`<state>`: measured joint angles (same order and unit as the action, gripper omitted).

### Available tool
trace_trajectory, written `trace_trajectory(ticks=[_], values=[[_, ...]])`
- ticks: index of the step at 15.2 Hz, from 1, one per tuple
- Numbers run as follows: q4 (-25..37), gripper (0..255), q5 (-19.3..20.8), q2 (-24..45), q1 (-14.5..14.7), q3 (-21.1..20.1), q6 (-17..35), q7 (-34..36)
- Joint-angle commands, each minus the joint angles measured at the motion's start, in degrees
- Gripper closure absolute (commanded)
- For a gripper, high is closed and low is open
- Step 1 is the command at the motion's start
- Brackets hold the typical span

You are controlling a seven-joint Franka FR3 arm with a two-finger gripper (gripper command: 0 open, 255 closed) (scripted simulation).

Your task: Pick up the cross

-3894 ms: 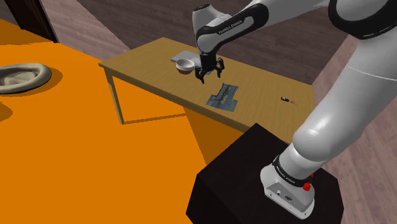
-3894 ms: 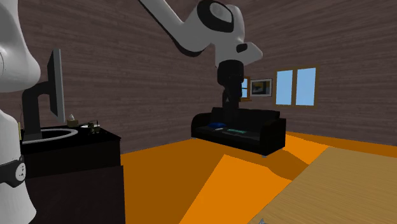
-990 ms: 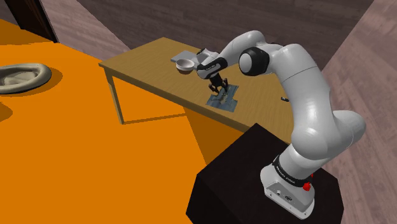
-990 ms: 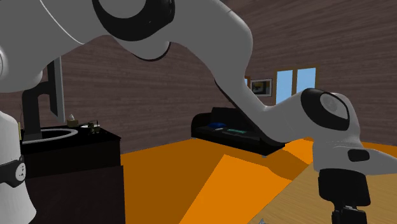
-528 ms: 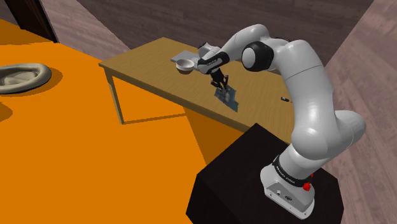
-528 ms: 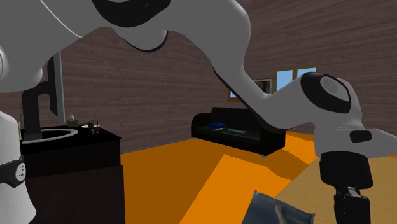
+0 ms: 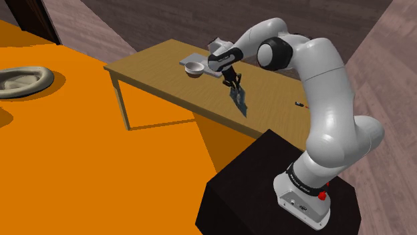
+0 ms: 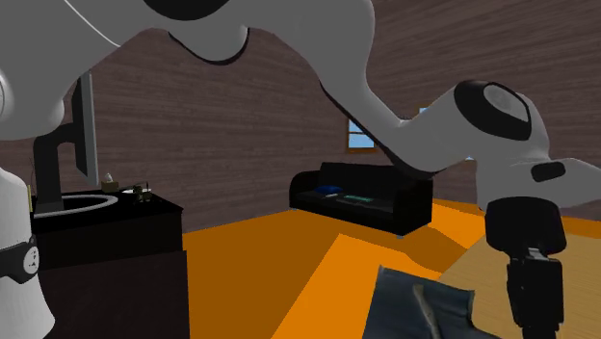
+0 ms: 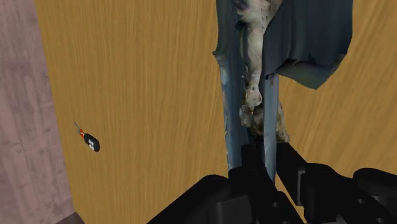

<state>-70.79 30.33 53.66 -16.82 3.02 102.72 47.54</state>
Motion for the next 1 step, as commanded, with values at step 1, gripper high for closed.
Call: trace_trajectory(ticks=[1], values=[[-0.07,255,-0.01,-0.31,0.00,0.00,-0.22,-0.14]])
